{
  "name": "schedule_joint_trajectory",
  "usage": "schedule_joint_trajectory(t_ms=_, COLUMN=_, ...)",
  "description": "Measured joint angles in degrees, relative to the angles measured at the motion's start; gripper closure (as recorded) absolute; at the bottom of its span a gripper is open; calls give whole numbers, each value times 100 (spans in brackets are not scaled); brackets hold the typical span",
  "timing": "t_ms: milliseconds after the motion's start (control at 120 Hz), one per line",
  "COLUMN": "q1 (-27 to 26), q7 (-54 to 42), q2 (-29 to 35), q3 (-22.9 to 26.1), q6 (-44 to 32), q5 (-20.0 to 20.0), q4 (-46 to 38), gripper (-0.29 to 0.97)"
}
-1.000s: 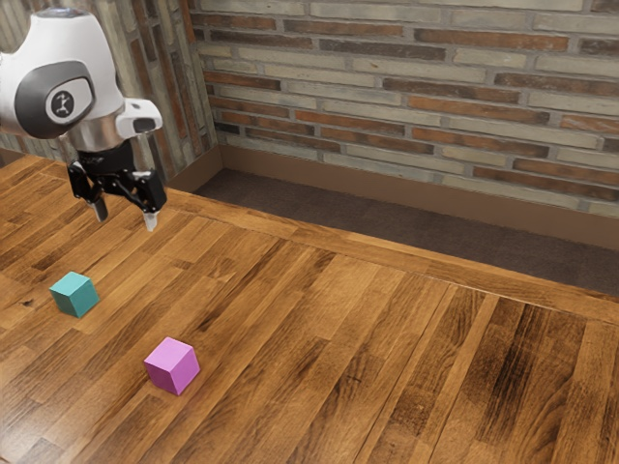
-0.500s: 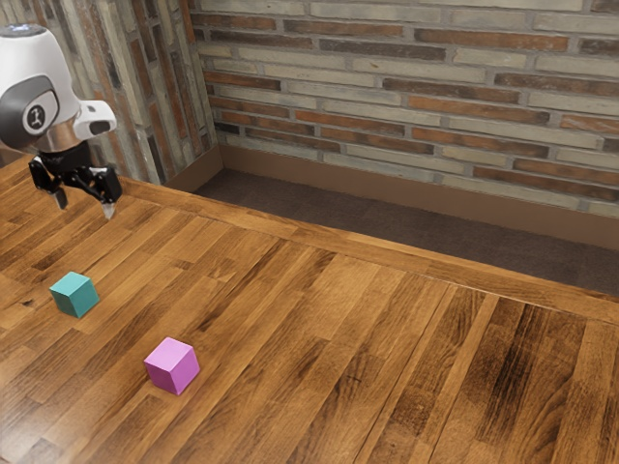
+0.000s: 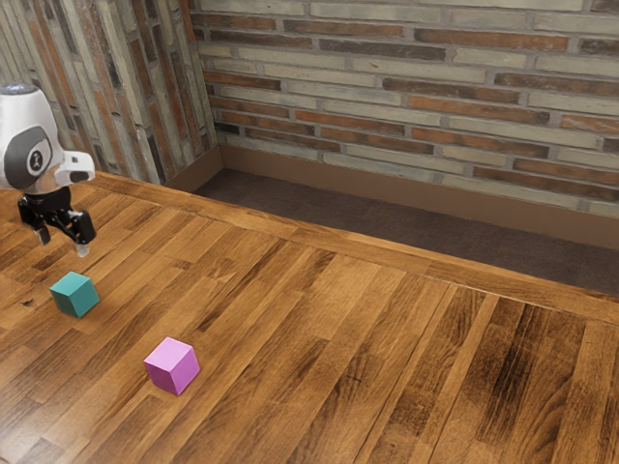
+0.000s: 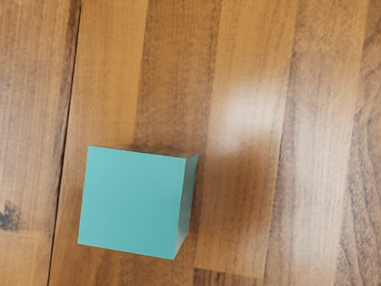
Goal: Pick up the blue block with one arm, and put the blue block on the pink block with one arm
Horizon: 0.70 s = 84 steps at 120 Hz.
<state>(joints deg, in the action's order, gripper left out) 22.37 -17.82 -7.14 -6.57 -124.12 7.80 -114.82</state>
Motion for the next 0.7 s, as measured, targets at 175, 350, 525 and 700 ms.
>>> schedule_joint_trajectory(t_ms=175, q1=147, q7=-405, q2=-132, q3=30, q6=-304, q5=-4, q4=-108, gripper=0)
schedule_joint_trajectory(t_ms=350, q1=250, q7=-715, q2=-214, q3=33, q6=-625, q5=11, q4=-356, gripper=0)
schedule_joint_trajectory(t_ms=525, q1=351, q7=-944, q2=-418, q3=74, q6=-979, q5=18, q4=-540, gripper=0)
schedule_joint_trajectory(t_ms=700, q1=375, q7=-1115, q2=-607, q3=86, q6=-1232, q5=4, q4=-547, gripper=0)
